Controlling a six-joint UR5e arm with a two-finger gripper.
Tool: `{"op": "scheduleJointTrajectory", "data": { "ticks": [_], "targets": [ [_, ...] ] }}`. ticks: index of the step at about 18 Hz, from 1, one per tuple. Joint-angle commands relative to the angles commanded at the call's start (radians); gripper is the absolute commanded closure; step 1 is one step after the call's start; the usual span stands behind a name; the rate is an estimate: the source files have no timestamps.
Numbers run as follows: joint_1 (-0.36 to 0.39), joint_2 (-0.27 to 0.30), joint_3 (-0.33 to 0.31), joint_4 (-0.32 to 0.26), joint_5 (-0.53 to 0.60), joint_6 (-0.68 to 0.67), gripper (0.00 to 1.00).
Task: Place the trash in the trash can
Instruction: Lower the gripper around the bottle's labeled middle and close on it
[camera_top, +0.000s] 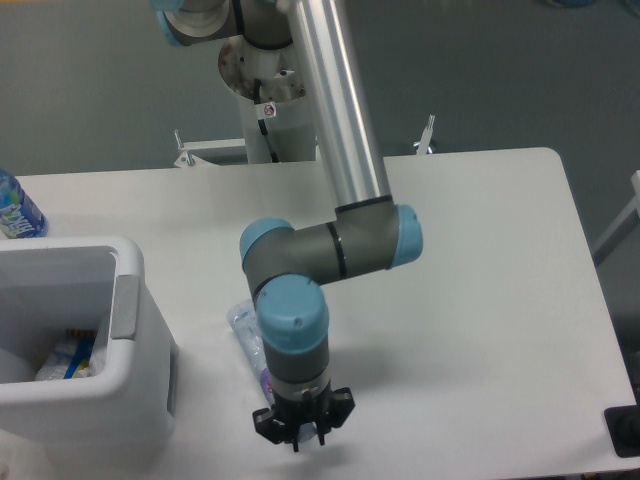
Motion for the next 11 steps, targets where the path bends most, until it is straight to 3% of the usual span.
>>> {"op": "scheduleJointTrajectory", "data": {
  "ticks": [3, 5, 6, 9, 11],
  "targets": [
    [0.022, 0.031, 0.015, 0.002, -0.045, 0.0, 0.9],
    [0.025, 0.048, 0.066, 0.006, -0.045, 0.003, 0.9],
    [0.028, 0.049, 0.098, 0.029, -0.045, 0.002, 0.9],
    [0.046, 0.054, 0.166, 0.176, -0.089, -0.008, 0.9],
    [0.049, 0.08, 0.184, 0.213, -0.092, -0.037, 0.9]
  ]
}}
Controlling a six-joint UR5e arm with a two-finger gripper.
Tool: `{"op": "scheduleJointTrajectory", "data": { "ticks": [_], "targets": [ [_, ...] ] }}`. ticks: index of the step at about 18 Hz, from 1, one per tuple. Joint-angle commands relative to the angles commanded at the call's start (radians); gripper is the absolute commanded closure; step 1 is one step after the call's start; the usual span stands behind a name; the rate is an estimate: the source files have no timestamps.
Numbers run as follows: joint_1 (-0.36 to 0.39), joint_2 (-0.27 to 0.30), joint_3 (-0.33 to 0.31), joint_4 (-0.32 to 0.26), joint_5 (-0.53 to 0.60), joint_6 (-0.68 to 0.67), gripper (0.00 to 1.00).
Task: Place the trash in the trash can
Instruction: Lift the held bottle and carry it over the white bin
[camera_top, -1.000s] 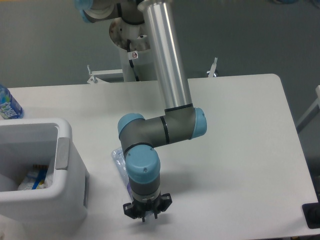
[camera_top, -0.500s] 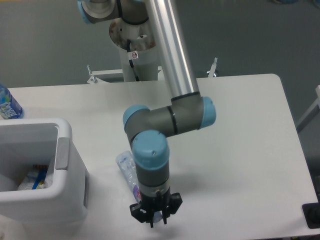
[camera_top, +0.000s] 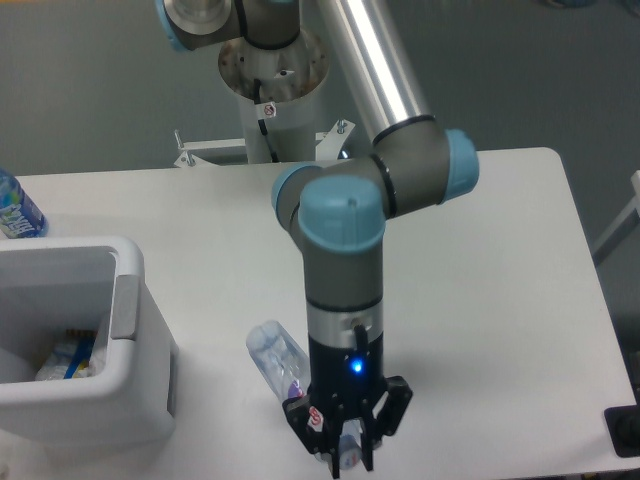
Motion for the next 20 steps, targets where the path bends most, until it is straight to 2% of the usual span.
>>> {"op": "scheduleJointTrajectory", "data": {
  "ticks": [3, 5, 9, 11, 20],
  "targets": [
    [0.0, 0.052, 0.02, 0.003, 0.0, -0.014, 0.9],
    [-0.003, 0.1, 0.02, 0.006, 0.0, -0.012, 0.89],
    [-0.018, 0.16, 0.02, 0.006, 0.0, -0.012, 0.89],
    [-0.05, 0.187, 0.012, 0.006, 0.002, -0.009, 0.89],
    [-0.176, 0.216, -0.003, 0.005, 0.005, -0.006, 0.89]
  ]
}}
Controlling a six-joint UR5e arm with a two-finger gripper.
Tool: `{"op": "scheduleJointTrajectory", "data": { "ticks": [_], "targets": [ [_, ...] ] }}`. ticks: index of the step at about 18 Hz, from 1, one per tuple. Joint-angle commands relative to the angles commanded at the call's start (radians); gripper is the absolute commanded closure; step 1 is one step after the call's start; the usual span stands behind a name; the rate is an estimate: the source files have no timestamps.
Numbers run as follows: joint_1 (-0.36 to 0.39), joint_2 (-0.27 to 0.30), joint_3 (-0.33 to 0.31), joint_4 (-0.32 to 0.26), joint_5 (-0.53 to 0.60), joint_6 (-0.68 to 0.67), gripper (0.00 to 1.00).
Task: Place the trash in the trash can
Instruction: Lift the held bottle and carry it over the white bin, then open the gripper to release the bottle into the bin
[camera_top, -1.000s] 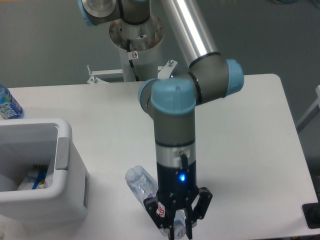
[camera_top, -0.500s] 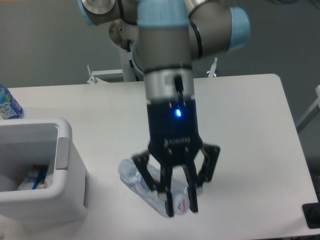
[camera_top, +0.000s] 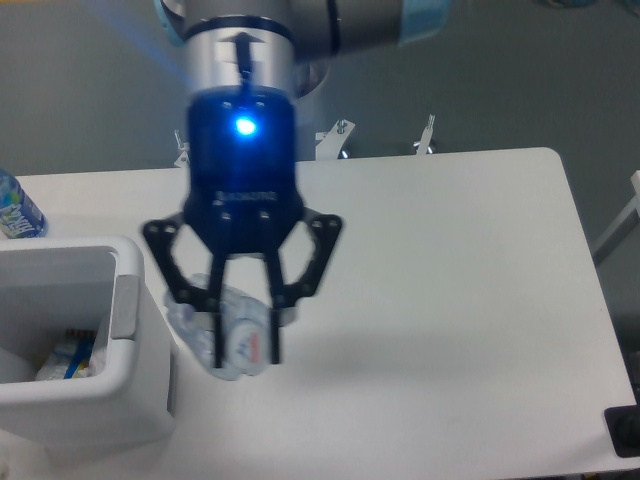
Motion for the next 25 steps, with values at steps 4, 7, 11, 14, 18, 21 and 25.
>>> {"op": "scheduleJointTrajectory", "data": {
  "ticks": [4, 7, 11, 14, 18, 21, 25],
  "targets": [
    [-0.106, 0.005, -0.069, 0.0, 0.0, -0.002, 0.89],
    [-0.163, 0.003, -0.117, 0.0, -0.002, -0.006, 0.89],
    [-0.181, -0.009, -0.135, 0.0, -0.002, -0.005, 0.85],
    [-0.181, -0.034, -0.121, 0.002, -0.002, 0.003, 0.43],
    [-0.18, -0.031, -0.123, 0.0, 0.0, 0.003, 0.0],
    [-0.142, -0.029, -0.12, -0.003, 0.006, -0.005, 0.0],
    [-0.048, 0.003, -0.13, -0.009, 0.104, 0.005, 0.0]
  ]
}}
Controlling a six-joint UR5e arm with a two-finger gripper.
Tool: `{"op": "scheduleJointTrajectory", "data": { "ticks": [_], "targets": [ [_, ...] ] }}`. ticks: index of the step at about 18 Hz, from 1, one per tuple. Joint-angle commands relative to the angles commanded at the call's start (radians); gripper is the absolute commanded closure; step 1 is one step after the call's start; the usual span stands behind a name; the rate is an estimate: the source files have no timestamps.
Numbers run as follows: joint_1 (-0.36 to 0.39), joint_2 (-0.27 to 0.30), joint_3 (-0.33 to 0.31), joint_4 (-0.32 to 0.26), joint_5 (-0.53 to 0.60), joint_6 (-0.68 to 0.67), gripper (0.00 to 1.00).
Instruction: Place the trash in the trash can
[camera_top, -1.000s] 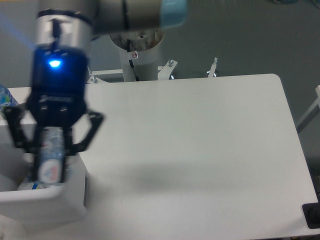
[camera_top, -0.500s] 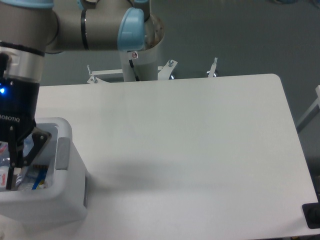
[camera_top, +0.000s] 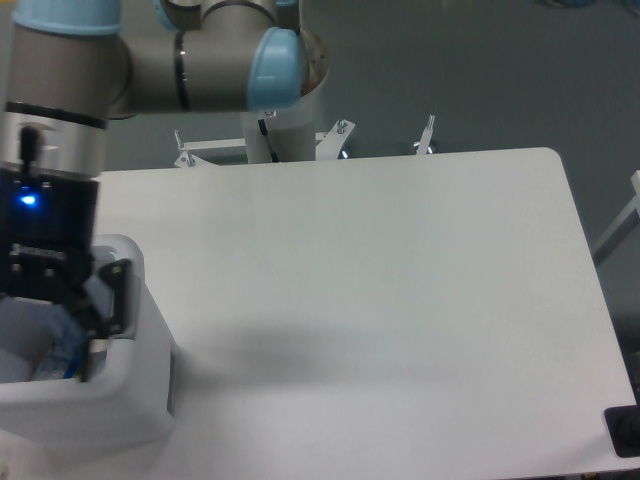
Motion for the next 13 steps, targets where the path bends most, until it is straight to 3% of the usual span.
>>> {"op": "scheduleJointTrajectory", "data": {
  "ticks": [3, 5, 9, 13],
  "targets": [
    [0.064, 0.003, -0.002, -0.015, 0.054, 0.047, 0.0],
    [0.115, 0.028, -0.027, -0.064, 0.072, 0.124, 0.0],
    [0.23, 0.115, -0.103, -0.172, 0.077, 0.392, 0.0],
    [0.331, 0.144, -0.141, -0.222, 0.079, 0.556, 0.0]
  ]
}}
